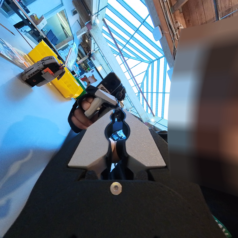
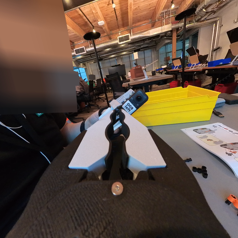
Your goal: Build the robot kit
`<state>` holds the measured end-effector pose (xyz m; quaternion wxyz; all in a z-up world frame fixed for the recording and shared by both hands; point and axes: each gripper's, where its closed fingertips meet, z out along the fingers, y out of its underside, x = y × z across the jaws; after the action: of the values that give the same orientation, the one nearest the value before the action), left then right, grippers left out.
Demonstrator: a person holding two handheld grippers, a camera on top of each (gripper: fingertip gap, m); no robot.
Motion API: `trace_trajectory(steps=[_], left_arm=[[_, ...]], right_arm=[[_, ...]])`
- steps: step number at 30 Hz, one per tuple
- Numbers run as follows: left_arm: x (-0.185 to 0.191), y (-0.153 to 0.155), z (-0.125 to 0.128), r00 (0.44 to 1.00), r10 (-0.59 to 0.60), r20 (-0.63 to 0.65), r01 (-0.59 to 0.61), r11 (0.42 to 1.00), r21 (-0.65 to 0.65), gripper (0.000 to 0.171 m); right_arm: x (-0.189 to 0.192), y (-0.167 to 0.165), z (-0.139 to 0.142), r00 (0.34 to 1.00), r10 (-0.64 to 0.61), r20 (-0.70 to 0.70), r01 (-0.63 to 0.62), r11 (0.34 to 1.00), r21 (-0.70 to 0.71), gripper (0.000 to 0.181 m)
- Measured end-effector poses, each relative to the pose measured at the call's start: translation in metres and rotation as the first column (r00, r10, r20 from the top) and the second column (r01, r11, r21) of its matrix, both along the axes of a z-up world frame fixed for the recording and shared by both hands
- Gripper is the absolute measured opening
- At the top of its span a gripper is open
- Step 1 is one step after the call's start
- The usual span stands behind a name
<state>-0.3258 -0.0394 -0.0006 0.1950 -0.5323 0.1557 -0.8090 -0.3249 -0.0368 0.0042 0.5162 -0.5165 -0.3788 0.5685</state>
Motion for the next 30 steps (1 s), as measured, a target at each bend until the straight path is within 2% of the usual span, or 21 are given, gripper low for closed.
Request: trace_trajectory(steps=[4,9,11,13,16,18,22,25,30], left_arm=[[0.001,0.002,-0.004,0.999,0.018,-0.038,-0.017,1.000,0.020,0.003],[-0.002,0.013,-0.022,0.984,0.086,-0.154,-0.078,0.995,0.055,0.003],[-0.005,0.017,-0.027,0.973,0.117,-0.199,-0.104,0.992,0.073,0.003],[-0.007,0.024,-0.036,0.941,0.175,-0.289,-0.139,0.981,0.138,0.003],[-0.011,0.038,-0.049,0.840,0.300,-0.452,-0.178,0.939,0.293,0.004],[-0.014,0.048,-0.055,0.746,0.383,-0.544,-0.167,0.899,0.404,0.004],[-0.023,0.067,-0.065,0.557,0.498,-0.664,-0.121,0.840,0.528,0.004],[-0.028,0.080,-0.068,0.464,0.548,-0.696,-0.103,0.813,0.573,0.004],[-0.040,0.100,-0.078,0.270,0.650,-0.711,-0.034,0.744,0.667,0.004]], right_arm=[[0.000,0.001,-0.001,0.999,-0.028,0.024,0.027,0.999,0.027,0.002],[0.005,0.015,-0.005,0.982,-0.148,0.114,0.139,0.987,0.084,0.002],[0.014,0.035,-0.015,0.931,-0.284,0.227,0.264,0.958,0.115,0.002],[0.031,0.063,-0.036,0.794,-0.452,0.406,0.428,0.891,0.152,0.002],[0.062,0.093,-0.067,0.507,-0.593,0.626,0.570,0.775,0.272,0.002],[0.071,0.099,-0.080,0.403,-0.603,0.688,0.591,0.746,0.308,0.002],[0.075,0.103,-0.094,0.317,-0.612,0.724,0.606,0.718,0.341,0.002],[0.073,0.104,-0.095,0.302,-0.617,0.726,0.602,0.714,0.357,0.002],[0.075,0.104,-0.097,0.281,-0.620,0.733,0.593,0.712,0.376,0.002]])
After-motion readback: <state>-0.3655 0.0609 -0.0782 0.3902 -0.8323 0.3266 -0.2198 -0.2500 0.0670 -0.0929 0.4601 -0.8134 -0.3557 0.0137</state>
